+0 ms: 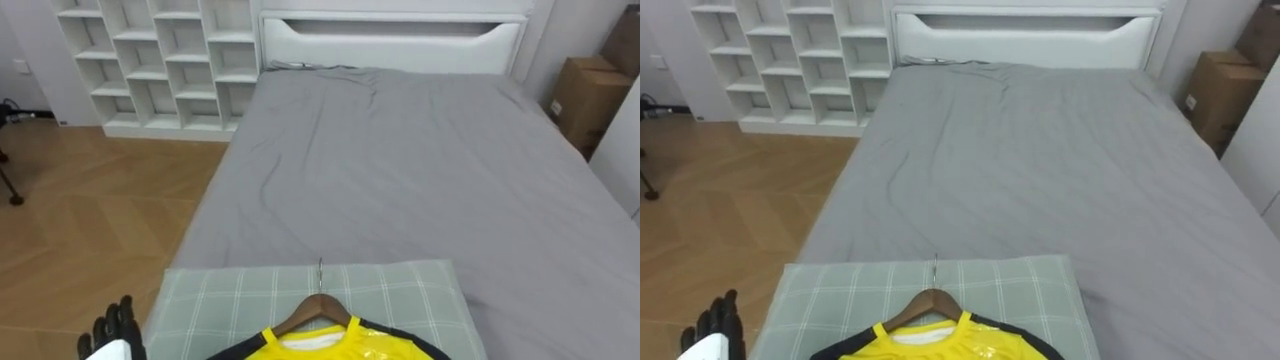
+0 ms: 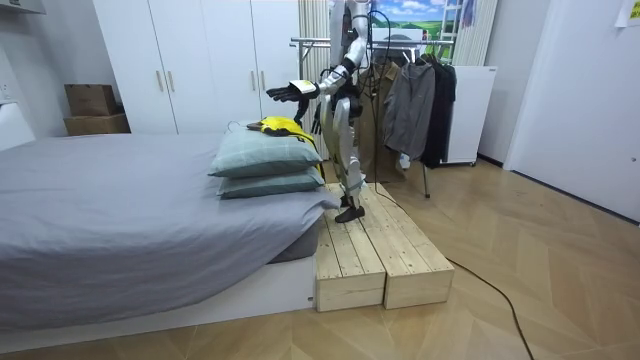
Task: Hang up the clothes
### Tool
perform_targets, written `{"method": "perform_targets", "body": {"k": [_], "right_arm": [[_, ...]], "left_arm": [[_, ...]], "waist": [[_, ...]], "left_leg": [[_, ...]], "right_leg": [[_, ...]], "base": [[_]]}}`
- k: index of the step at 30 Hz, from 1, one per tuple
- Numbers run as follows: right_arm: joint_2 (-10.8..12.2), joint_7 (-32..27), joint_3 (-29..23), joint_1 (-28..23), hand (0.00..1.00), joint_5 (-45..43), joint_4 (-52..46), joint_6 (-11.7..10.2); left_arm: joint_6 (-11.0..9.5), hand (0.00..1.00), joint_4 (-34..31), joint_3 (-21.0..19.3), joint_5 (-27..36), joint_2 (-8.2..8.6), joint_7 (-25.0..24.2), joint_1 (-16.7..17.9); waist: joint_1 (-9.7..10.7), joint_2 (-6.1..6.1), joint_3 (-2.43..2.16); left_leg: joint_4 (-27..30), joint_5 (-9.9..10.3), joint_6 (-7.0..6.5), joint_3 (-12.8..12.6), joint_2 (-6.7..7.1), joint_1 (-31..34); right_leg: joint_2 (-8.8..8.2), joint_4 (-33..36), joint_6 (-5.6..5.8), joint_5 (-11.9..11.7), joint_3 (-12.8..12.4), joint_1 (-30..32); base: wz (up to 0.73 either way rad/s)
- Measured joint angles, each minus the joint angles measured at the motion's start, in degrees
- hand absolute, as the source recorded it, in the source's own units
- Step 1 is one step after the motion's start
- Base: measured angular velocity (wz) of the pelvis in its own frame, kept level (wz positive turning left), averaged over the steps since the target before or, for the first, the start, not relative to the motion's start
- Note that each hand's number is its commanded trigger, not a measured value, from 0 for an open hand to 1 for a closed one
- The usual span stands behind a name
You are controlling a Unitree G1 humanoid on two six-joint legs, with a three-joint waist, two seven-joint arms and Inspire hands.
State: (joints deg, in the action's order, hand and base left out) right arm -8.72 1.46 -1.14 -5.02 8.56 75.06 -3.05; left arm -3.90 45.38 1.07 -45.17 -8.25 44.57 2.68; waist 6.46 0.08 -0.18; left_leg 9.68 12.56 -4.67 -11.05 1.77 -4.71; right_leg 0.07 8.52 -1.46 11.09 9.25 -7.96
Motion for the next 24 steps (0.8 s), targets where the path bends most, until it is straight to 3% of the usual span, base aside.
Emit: {"method": "perform_targets", "body": {"k": [7,10,15,24], "right_arm": [[-0.04,0.06,0.06,0.35,0.00,-0.07,0.27,0.01],[-0.04,0.17,0.48,0.93,0.00,-0.02,0.32,0.06],[-0.04,0.00,1.26,0.91,0.00,0.14,0.29,0.90],[-0.14,-0.91,2.42,0.50,0.00,0.06,0.40,1.46]], "left_arm": [[0.12,0.00,-1.16,1.84,-3.12,-0.04,-0.01,0.00],[0.28,0.00,-1.61,2.77,-3.30,-0.33,-0.13,-0.01],[1.56,0.00,-2.69,4.67,-4.52,-0.78,-1.28,-0.22],[2.76,0.00,-2.69,4.88,-4.53,-1.21,-2.45,-1.35]], "waist": [[0.30,0.02,0.03],[1.42,-0.05,0.06],[2.71,-0.17,0.14],[3.23,-0.24,0.26]], "left_leg": [[-0.12,-0.01,0.01,0.03,-0.01,0.04],[-0.07,-0.01,0.02,0.07,0.06,0.07],[0.06,-0.03,0.04,0.04,0.06,0.05],[0.07,-0.03,0.04,-0.17,0.04,-0.03]], "right_leg": [[-0.07,-0.13,-0.01,0.00,-1.28,0.08],[-0.11,-0.63,-0.01,-0.01,-1.19,-0.23],[-0.13,-0.72,-0.01,-0.01,-1.26,-0.29],[-0.15,-0.71,-0.02,-0.01,-1.39,-0.25]], "base": [[0.00],[0.00],[0.00],[0.00]]}}
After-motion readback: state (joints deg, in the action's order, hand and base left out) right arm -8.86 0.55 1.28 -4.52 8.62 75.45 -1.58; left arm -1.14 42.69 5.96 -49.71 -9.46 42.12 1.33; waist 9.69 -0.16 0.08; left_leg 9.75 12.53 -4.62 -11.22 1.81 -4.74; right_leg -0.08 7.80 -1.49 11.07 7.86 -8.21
